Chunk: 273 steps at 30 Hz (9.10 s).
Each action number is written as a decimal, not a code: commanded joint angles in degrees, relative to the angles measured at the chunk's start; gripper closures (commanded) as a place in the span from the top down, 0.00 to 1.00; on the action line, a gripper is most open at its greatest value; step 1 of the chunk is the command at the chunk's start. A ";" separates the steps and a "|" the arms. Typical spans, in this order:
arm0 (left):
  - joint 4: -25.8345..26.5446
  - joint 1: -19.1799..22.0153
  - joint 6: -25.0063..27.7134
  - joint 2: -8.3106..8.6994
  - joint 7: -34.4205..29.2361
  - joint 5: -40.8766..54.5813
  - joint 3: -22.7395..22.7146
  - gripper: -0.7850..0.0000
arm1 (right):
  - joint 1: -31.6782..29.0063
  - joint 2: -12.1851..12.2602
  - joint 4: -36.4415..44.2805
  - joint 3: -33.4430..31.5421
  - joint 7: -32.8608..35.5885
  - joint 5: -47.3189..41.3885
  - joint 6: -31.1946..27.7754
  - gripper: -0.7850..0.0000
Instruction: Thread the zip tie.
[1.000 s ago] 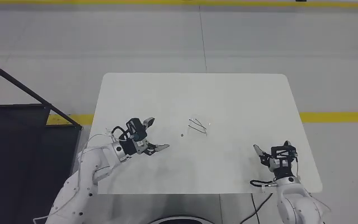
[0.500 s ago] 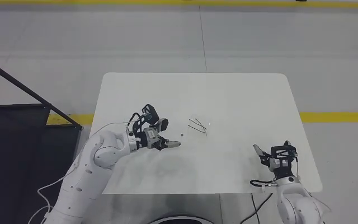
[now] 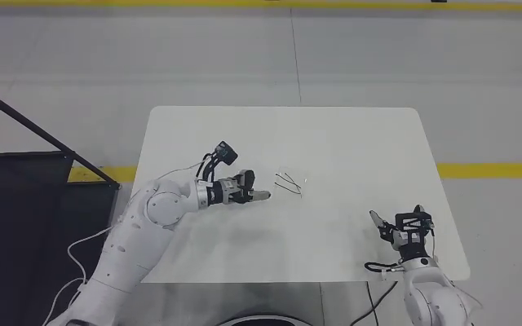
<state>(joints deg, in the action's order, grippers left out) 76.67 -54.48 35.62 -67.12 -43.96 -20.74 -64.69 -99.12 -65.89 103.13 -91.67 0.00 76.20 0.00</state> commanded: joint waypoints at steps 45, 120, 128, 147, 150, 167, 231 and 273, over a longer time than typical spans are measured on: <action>-21.67 14.81 -5.43 -5.51 4.27 4.34 13.35 0.36 | 0.00 0.00 0.00 0.00 0.00 0.00 0.00 1.00; -12.33 8.15 8.57 -3.18 -7.81 17.68 2.53 0.00 | -0.17 0.14 0.46 0.41 -2.11 3.65 -2.25 1.00; 1.93 -1.73 14.27 2.41 -10.46 24.39 -1.04 0.00 | -6.59 0.19 10.31 1.36 -4.43 17.38 1.56 1.00; 3.46 -5.16 17.76 4.68 -5.15 24.76 0.17 0.00 | -6.89 0.24 14.36 5.04 -2.72 21.46 -5.14 1.00; 2.00 -4.41 19.09 4.94 -5.62 26.76 0.86 0.00 | -4.97 0.64 14.23 6.05 -4.44 18.06 -16.53 1.00; 0.68 -1.86 22.10 8.45 -2.15 34.16 8.01 0.00 | 3.77 1.01 11.68 6.04 2.14 2.52 -32.41 1.00; 1.20 0.00 19.98 8.38 -3.08 31.50 11.29 0.00 | 34.74 5.17 -15.43 25.16 44.19 -64.82 -53.13 0.00; 3.06 -4.11 18.13 4.15 20.30 20.75 12.33 0.61 | 32.69 3.45 -16.47 28.16 24.16 -65.76 -49.26 0.00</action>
<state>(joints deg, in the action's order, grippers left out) 79.62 -58.49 53.91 -62.82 -24.65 1.59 -52.41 -66.58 -62.43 86.78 -63.56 23.97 10.64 -49.28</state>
